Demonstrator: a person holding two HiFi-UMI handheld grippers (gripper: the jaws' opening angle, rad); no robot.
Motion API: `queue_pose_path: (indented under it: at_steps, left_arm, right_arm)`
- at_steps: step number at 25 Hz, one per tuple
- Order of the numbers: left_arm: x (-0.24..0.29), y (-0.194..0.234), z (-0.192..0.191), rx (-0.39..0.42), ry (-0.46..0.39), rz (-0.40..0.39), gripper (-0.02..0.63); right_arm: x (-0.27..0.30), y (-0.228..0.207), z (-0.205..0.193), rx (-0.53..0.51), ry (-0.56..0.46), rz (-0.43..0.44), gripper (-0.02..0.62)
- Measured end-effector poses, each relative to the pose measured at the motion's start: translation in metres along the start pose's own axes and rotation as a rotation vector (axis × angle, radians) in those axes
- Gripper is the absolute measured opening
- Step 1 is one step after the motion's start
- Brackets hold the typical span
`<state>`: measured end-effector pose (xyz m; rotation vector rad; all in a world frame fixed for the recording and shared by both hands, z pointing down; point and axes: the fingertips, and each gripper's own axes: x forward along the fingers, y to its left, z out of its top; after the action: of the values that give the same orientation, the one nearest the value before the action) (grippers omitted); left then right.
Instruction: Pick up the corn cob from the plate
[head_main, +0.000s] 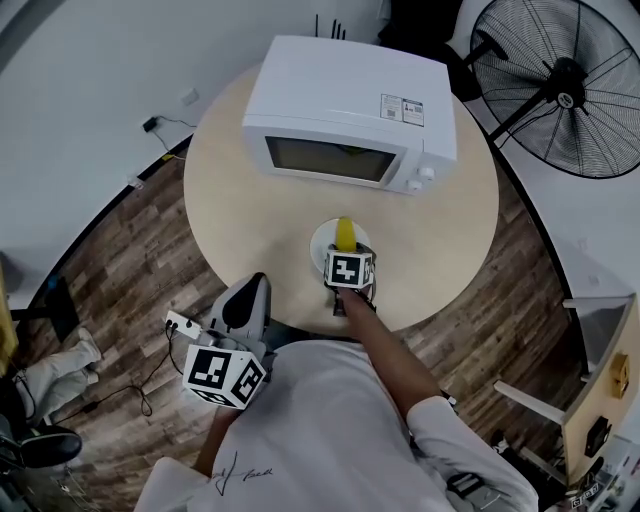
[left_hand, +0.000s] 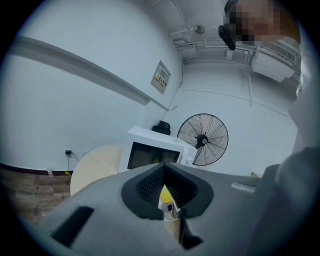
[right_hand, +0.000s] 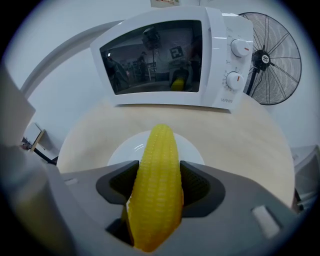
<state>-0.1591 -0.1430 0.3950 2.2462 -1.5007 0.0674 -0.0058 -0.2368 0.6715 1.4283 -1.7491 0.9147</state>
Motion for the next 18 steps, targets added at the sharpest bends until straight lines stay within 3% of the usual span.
queue_pose_path:
  at_steps: [18]
  left_arm:
    - [0.005, -0.011, -0.002, 0.005, -0.001, -0.005, -0.002]
  right_arm:
    - [-0.008, -0.01, -0.003, -0.013, -0.017, 0.035, 0.27]
